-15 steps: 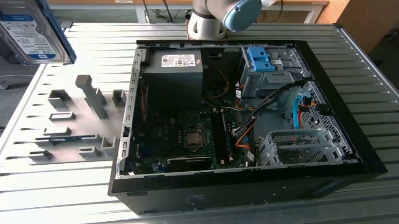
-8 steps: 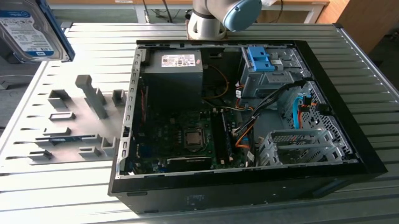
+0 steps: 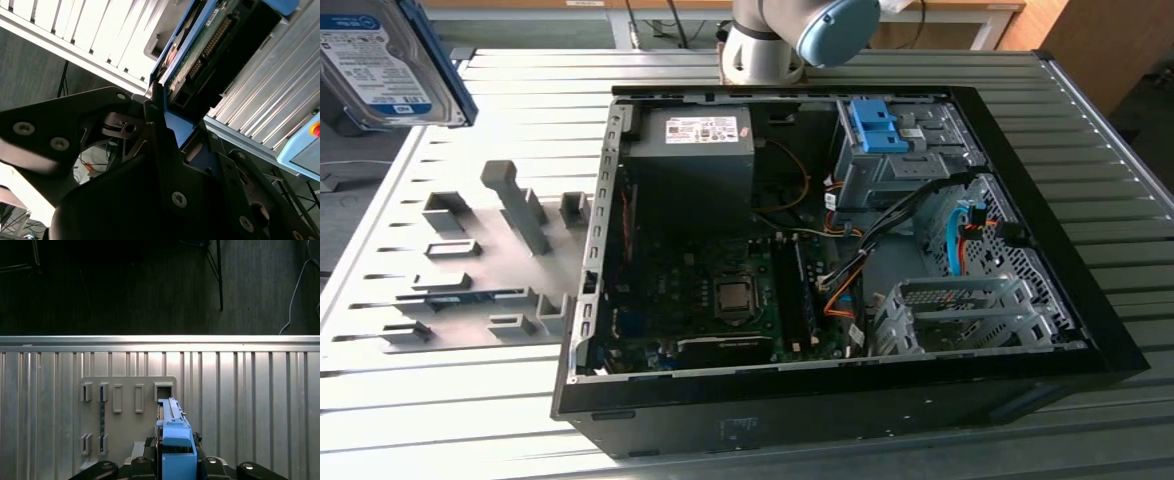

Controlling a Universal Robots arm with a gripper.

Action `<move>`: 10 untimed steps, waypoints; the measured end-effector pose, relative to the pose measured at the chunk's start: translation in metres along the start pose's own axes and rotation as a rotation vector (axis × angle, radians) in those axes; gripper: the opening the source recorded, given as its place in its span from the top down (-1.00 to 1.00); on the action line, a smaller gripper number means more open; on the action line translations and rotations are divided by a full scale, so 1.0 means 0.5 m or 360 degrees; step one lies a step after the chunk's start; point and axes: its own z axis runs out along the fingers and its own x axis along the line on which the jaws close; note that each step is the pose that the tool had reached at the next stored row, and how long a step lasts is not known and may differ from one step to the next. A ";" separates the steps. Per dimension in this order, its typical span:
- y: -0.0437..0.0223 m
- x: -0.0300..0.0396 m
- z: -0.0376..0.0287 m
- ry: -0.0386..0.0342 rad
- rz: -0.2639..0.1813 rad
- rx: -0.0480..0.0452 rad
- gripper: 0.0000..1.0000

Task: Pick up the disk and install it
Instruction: 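Pick up the disk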

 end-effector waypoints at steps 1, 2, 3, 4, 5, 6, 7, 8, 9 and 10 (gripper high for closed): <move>0.000 0.000 -0.002 0.0000 0.0000 0.0000 0.27; 0.000 0.000 -0.004 0.0000 0.0000 0.0000 0.27; 0.000 0.000 -0.005 0.0000 0.0000 0.0000 0.27; 0.000 0.000 -0.007 0.0000 0.0000 0.0000 0.27; 0.000 0.000 -0.009 0.0000 0.0000 0.0000 0.27; 0.000 0.000 -0.011 0.0000 0.0000 0.0000 0.27; 0.000 0.000 -0.012 0.0000 0.0000 0.0000 0.27; 0.000 0.000 -0.015 0.0000 0.0000 0.0000 0.27; 0.000 0.000 -0.017 0.0000 0.0000 0.0000 0.27; 0.000 0.000 -0.020 0.0000 0.0000 0.0000 0.27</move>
